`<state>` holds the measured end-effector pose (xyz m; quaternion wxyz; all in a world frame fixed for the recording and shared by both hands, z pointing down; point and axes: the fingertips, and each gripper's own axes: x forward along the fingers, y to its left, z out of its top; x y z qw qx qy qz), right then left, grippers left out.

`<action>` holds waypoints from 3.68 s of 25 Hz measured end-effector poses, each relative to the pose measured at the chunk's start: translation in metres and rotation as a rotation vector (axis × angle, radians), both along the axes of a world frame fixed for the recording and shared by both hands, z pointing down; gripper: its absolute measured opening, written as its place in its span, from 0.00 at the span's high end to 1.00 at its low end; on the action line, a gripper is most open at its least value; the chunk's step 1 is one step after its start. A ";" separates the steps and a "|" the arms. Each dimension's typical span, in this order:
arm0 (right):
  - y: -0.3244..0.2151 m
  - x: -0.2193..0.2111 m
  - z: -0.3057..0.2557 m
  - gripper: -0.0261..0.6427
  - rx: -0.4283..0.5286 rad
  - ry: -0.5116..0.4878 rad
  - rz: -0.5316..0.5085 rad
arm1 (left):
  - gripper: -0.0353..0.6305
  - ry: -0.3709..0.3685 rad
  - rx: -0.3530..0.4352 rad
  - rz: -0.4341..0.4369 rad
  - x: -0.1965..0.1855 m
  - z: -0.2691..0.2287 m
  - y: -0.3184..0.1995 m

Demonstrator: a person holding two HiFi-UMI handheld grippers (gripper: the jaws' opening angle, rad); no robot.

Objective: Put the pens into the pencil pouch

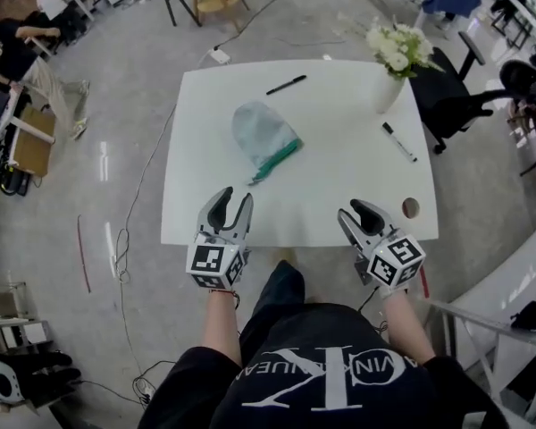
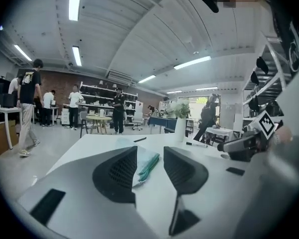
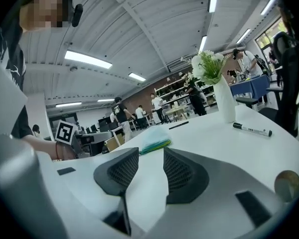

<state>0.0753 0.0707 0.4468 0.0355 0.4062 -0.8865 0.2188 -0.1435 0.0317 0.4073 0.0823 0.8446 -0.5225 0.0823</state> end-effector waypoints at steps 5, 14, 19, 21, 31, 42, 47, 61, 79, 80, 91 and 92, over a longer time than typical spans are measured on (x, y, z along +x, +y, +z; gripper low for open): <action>-0.024 -0.010 0.016 0.72 -0.046 0.019 0.027 | 0.68 -0.037 -0.071 0.085 0.007 0.027 -0.050; -0.052 -0.019 0.027 0.71 -0.110 0.049 0.088 | 0.58 -0.229 -0.222 0.287 0.028 0.075 -0.108; -0.061 -0.017 0.033 0.71 -0.143 0.061 0.132 | 0.58 -0.336 -0.332 0.386 0.032 0.108 -0.122; -0.063 -0.016 0.035 0.71 -0.154 0.068 0.145 | 0.61 -0.386 -0.335 0.434 0.036 0.116 -0.124; -0.065 -0.020 0.043 0.71 -0.179 0.089 0.138 | 0.92 -0.417 -0.268 0.484 0.051 0.110 -0.132; -0.087 0.003 0.043 0.71 -0.148 0.089 0.070 | 0.93 -0.201 -0.285 0.303 0.044 0.075 -0.137; -0.100 0.047 0.046 0.71 -0.137 0.148 0.057 | 0.93 -0.225 -0.309 0.238 0.064 0.082 -0.125; -0.151 0.185 0.063 0.71 -0.125 0.478 0.190 | 0.93 -0.207 -0.354 0.083 0.082 0.084 -0.116; -0.164 0.228 0.110 0.81 -0.294 0.586 0.139 | 0.94 -0.208 -0.364 0.003 0.089 0.087 -0.105; -0.164 0.228 0.110 0.82 -0.294 0.587 0.140 | 0.94 -0.208 -0.364 0.001 0.088 0.086 -0.105; -0.165 0.186 0.088 0.85 -0.205 0.515 0.079 | 0.94 -0.166 -0.363 -0.016 0.080 0.086 -0.108; -0.164 0.174 0.085 0.85 -0.200 0.489 0.056 | 0.94 -0.159 -0.362 -0.018 0.079 0.085 -0.108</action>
